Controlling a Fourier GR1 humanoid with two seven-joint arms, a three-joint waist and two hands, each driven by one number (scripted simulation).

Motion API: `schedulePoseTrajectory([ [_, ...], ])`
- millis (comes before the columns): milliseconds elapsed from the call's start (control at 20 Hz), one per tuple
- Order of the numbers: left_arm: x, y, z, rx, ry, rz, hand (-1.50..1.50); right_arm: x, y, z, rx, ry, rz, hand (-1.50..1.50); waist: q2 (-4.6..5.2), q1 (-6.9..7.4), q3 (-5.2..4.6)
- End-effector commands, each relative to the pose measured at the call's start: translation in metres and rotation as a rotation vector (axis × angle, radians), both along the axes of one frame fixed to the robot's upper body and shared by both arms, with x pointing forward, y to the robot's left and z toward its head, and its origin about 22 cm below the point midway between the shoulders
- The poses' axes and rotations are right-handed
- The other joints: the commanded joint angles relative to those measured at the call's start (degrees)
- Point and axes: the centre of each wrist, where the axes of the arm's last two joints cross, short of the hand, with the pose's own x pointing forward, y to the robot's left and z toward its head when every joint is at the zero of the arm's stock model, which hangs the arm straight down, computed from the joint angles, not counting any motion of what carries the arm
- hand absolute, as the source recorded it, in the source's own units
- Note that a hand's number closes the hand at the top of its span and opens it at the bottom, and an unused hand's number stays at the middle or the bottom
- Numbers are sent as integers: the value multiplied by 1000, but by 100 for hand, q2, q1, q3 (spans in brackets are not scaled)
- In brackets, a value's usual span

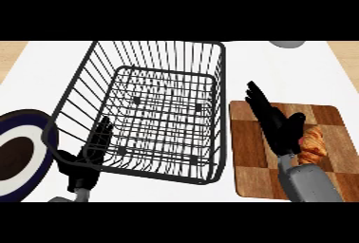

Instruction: Pick the bell pepper from the cutting board and place it in the tiered basket

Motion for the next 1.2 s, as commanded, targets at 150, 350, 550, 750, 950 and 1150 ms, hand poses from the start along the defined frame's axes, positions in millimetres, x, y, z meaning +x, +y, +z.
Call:
schedulePoseTrajectory([
  [150, 26, -8, 20, 108, -171, -139, 0, 18, 7, 20, -141, -213, 143, -150, 2, 121, 73],
  [350, 35, -2, 28, 103, -210, -230, 0, 15, 0, -7, -383, -312, 82, -150, 17, 114, 71],
  [550, 29, 9, 22, 108, -208, -241, 0, 3, -4, -31, -184, -430, 193, -150, 10, 106, 76],
  [750, 39, 11, 20, 108, -210, -227, 0, 3, -25, 7, -371, -574, 223, -150, -20, -11, 65],
  [950, 29, 5, 20, 116, -184, -213, 0, -4, -41, 52, -682, -569, 205, -150, -98, -100, 49],
  [1150, 30, 18, 21, 121, -188, -195, 0, -3, -71, 87, -1117, -475, 226, -150, -160, -210, 7],
])
